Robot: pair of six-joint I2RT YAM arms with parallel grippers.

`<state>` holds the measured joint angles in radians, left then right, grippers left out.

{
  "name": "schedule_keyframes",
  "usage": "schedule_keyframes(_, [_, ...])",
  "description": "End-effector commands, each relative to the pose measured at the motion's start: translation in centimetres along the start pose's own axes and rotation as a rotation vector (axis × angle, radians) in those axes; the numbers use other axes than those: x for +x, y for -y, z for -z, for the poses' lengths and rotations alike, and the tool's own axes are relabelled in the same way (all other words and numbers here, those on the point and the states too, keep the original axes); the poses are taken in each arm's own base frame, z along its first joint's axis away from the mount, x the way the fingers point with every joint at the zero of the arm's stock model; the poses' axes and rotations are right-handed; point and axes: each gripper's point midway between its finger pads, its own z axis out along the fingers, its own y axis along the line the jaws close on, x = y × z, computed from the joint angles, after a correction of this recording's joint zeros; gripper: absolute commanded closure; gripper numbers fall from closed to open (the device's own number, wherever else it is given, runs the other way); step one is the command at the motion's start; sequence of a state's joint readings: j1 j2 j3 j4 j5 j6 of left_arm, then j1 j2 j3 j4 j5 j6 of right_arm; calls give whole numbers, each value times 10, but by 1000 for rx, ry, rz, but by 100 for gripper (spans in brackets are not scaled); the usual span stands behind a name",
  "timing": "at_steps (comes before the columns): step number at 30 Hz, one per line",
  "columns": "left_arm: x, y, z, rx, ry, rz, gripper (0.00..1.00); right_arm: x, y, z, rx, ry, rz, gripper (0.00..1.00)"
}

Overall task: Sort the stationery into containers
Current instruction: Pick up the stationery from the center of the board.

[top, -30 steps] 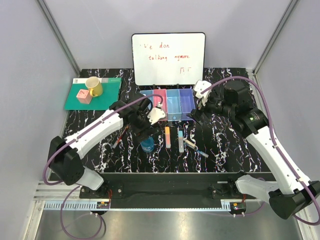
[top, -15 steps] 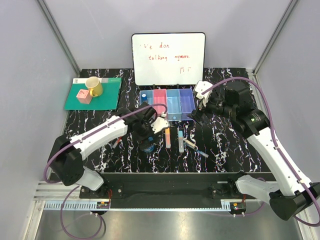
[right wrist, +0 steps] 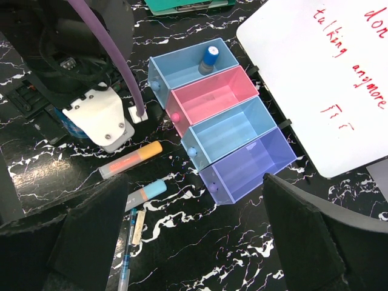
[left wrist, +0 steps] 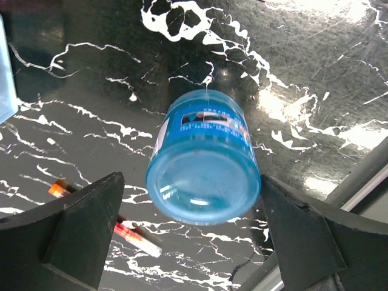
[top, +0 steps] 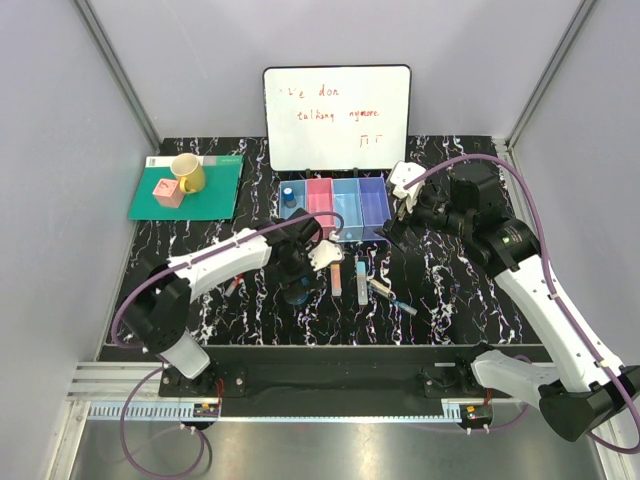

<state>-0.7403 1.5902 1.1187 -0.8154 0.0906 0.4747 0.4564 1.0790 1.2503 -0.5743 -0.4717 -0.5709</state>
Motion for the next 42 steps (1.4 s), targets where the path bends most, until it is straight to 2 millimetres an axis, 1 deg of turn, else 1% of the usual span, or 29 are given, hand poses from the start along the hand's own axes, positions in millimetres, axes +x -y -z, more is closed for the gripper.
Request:
schedule_keyframes(1, [-11, -3, -6, 4, 28, -34, 1, -8, -4, 6, 3, 26, 3, 0])
schedule_keyframes(5, [-7, -3, -15, 14, 2, -44, 1, -6, -4, 4, -4, 22, -3, 0])
schedule_keyframes(8, [-9, -3, -18, 22, 1, -48, 3, -7, -5, 4, -7, 25, -7, 0])
schedule_keyframes(11, [-8, -2, -21, 33, -5, -51, 2, -8, -5, 4, -7, 30, -7, 0])
schedule_keyframes(14, [-9, -2, -23, 36, -9, -54, 6, -8, -5, 4, -7, 31, -9, 0])
schedule_keyframes(16, [-9, -2, -25, 41, -13, -53, 19, -8, -6, 5, -7, 33, -10, 0])
schedule_keyframes(18, [-9, -3, -25, 40, -14, -52, 36, -7, -6, 5, -8, 32, -12, 0])
schedule_keyframes(19, [-9, -2, -26, 41, -16, -51, 59, -6, -7, 4, -9, 33, -12, 0])
schedule_keyframes(22, [-8, -2, -26, 41, -20, -50, 98, -7, -7, 5, -6, 37, -11, 0])
schedule_keyframes(23, [-8, -3, -26, 39, -19, -48, 100, -7, -7, 5, -6, 37, -11, 0])
schedule_keyframes(27, [-13, -4, -20, 32, -1, -32, 100, -6, -5, 5, 2, 36, -14, 0])
schedule_keyframes(30, [-29, -13, 1, -12, 54, -16, 100, -6, -3, 6, 29, 35, -39, 0])
schedule_keyframes(31, [-43, -19, 17, -39, 108, -12, 100, -5, -2, 7, 41, 36, -57, 0])
schedule_keyframes(32, [-50, -23, 26, -56, 136, -4, 100, -6, 0, 7, 58, 39, -93, 0])
schedule_keyframes(33, [-57, -28, 40, -76, 173, 15, 100, -8, 1, 8, 71, 51, -110, 0])
schedule_keyframes(34, [-69, -34, 55, -100, 220, 22, 100, -9, 2, 9, 79, 59, -127, 0])
schedule_keyframes(36, [-83, -39, 75, -129, 291, 49, 100, -15, 0, 9, 81, 82, -184, 0])
schedule_keyframes(37, [-92, -42, 95, -156, 348, 53, 100, -17, -1, 9, 77, 88, -205, 0])
schedule_keyframes(38, [-98, -44, 106, -176, 387, 60, 100, -20, -5, 9, 60, 98, -250, 0])
schedule_keyframes(39, [-107, -46, 128, -207, 459, 66, 100, -24, -5, 9, 54, 107, -270, 0])
schedule_keyframes(41, [-114, -51, 149, -252, 525, 79, 100, -29, -8, 8, 35, 116, -324, 0])
schedule_keyframes(42, [-120, -54, 171, -288, 581, 81, 100, -35, -5, 8, 39, 130, -335, 0])
